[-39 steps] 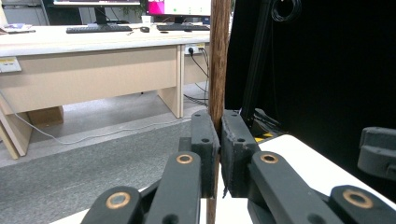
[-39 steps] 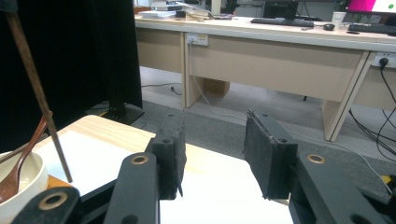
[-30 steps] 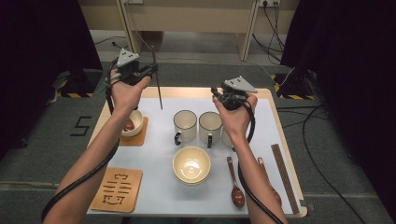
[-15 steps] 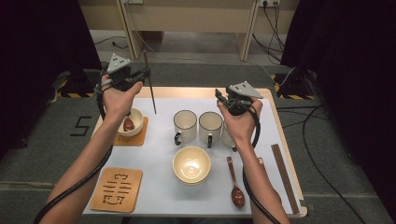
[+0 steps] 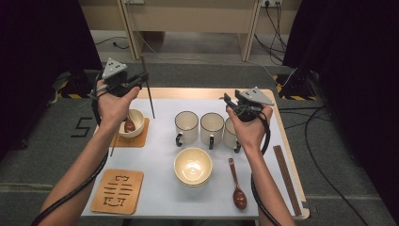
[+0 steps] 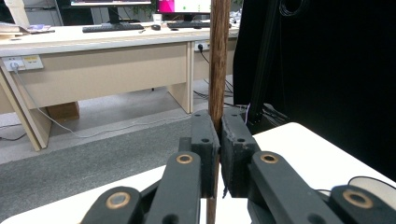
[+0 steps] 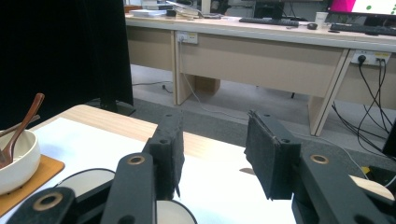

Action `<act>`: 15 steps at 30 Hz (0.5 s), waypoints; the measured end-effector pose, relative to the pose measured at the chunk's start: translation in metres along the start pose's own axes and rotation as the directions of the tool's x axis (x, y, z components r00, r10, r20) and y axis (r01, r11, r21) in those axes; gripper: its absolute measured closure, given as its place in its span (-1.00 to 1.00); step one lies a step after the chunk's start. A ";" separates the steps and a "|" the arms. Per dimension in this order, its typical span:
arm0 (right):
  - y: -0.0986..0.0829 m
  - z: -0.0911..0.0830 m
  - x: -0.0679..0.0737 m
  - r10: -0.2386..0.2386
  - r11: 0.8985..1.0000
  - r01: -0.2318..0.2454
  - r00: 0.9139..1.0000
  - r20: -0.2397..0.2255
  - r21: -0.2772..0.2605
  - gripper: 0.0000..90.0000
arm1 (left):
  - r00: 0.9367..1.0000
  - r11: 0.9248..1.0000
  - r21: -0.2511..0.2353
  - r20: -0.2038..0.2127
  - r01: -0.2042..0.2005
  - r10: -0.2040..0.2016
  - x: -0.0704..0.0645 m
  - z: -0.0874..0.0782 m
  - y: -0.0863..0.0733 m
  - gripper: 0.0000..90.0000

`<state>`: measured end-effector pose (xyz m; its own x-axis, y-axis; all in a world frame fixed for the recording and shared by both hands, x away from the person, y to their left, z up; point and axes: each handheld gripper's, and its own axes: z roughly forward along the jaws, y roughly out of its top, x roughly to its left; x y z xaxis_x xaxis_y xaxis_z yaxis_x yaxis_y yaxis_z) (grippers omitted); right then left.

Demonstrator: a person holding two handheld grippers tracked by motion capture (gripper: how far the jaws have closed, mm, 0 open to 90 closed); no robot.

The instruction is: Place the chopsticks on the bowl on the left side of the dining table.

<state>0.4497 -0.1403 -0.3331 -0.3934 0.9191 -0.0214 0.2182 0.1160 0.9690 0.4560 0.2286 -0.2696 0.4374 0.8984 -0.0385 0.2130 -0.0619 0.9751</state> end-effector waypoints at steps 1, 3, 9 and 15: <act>-0.001 -0.001 0.000 0.005 1.000 -0.005 1.000 0.000 0.000 0.26 | 1.000 1.000 -0.002 0.000 0.000 0.000 0.000 -0.001 0.000 0.86; -0.003 -0.004 -0.001 0.009 1.000 -0.009 1.000 -0.001 0.000 0.26 | 1.000 1.000 -0.001 0.001 -0.002 0.002 0.000 -0.004 -0.002 0.86; -0.009 -0.009 -0.005 0.012 1.000 -0.012 1.000 0.006 0.001 0.25 | 1.000 1.000 0.000 0.000 0.005 -0.005 0.002 -0.012 -0.006 0.86; -0.016 -0.015 -0.008 0.014 1.000 -0.014 1.000 0.013 0.002 0.23 | 1.000 1.000 -0.001 -0.004 -0.001 0.001 0.003 -0.018 -0.007 0.86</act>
<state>0.4360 -0.1557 -0.3446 -0.3789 0.9254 -0.0113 0.2251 0.1040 0.9688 0.4401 0.2393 -0.2727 0.4339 0.9002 -0.0368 0.2119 -0.0623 0.9753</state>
